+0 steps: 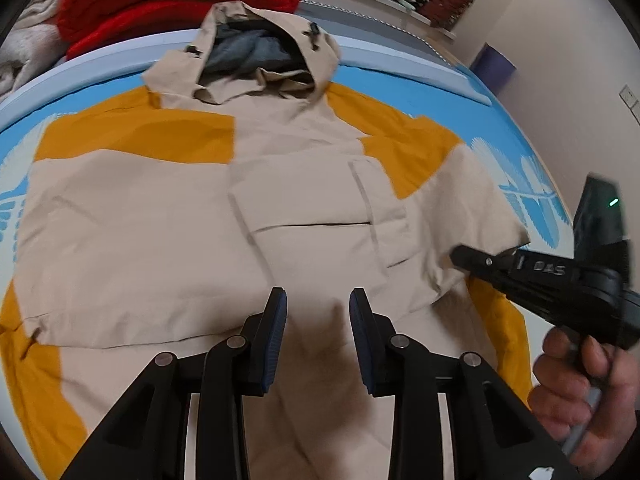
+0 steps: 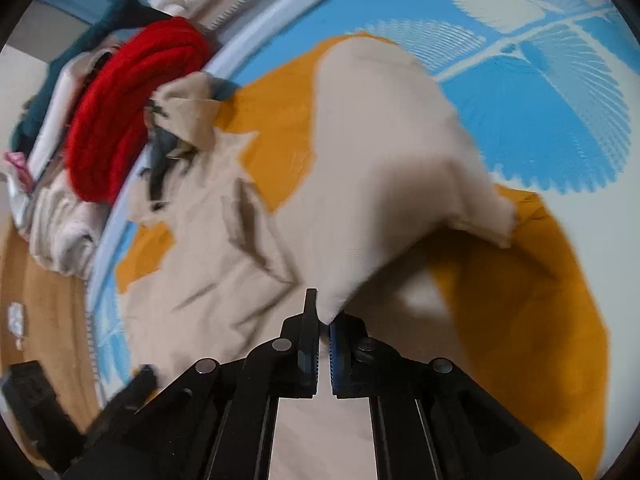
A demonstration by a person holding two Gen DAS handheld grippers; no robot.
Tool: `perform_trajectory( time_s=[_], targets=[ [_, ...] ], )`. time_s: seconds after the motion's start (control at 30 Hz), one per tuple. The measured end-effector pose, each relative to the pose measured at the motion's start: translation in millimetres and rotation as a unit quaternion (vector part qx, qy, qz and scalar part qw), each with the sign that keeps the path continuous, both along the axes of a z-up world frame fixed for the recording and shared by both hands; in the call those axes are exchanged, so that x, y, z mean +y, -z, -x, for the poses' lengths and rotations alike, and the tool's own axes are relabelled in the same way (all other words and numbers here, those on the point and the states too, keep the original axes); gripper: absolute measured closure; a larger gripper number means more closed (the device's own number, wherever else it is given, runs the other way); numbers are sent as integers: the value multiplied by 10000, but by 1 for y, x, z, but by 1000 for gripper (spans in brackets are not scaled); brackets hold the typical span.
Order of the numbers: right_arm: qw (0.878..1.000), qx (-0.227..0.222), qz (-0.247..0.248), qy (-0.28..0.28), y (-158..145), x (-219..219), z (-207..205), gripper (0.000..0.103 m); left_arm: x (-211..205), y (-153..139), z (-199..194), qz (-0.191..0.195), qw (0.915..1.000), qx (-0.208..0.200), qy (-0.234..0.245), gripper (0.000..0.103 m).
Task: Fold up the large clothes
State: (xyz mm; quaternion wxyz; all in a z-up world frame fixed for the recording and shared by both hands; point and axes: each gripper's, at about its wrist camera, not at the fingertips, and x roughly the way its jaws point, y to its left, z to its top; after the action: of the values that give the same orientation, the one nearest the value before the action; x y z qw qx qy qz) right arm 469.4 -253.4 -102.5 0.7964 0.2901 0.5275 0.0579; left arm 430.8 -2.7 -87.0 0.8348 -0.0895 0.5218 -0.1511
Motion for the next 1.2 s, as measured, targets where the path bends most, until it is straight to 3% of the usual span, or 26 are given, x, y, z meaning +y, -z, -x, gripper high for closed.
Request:
perform_trajectory(
  time_s=[0.1,0.2,0.33,0.47,0.67,0.8,0.83,0.87,0.9,1.0,1.1,1.2],
  targets=[
    [9976,-245,-564,-317,-11,18,2,100,-8,5,-2,-60,9999,-84,74,68],
    [9919,-199,-1171,-443,-12,24,3,100,-13,13,-5,-172,9998,-5,124,53],
    [9944,181,-992,-314,0,23,0,100,-18,33,-7,-722,9972,122,149,52],
    [9949,479,-879,-158,14,14,1,100,-22,49,-3,-1498,9883,191,191,52],
    [9960,609,-651,-101,18,12,-1,100,-16,46,1,-1491,9887,69,174,52],
    [9960,635,-621,-90,20,13,-2,100,-23,52,3,-1730,9844,114,308,52],
    [9960,641,-623,-89,20,12,-2,100,-22,52,3,-1755,9839,108,311,61],
    [9959,650,-626,-86,20,11,-2,100,-16,50,1,-1687,9854,131,164,73],
    [9959,657,-611,-82,20,9,-2,100,-10,48,-2,-1565,9875,179,39,92],
    [9962,711,-497,9,22,5,-3,101,40,32,-12,-656,9920,272,-1046,93],
    [9952,796,-558,87,27,1,-3,101,101,24,-12,394,9741,441,-2182,86],
    [9947,812,-631,54,29,5,-4,101,133,32,-5,1175,9520,829,-2701,73]
  ],
)
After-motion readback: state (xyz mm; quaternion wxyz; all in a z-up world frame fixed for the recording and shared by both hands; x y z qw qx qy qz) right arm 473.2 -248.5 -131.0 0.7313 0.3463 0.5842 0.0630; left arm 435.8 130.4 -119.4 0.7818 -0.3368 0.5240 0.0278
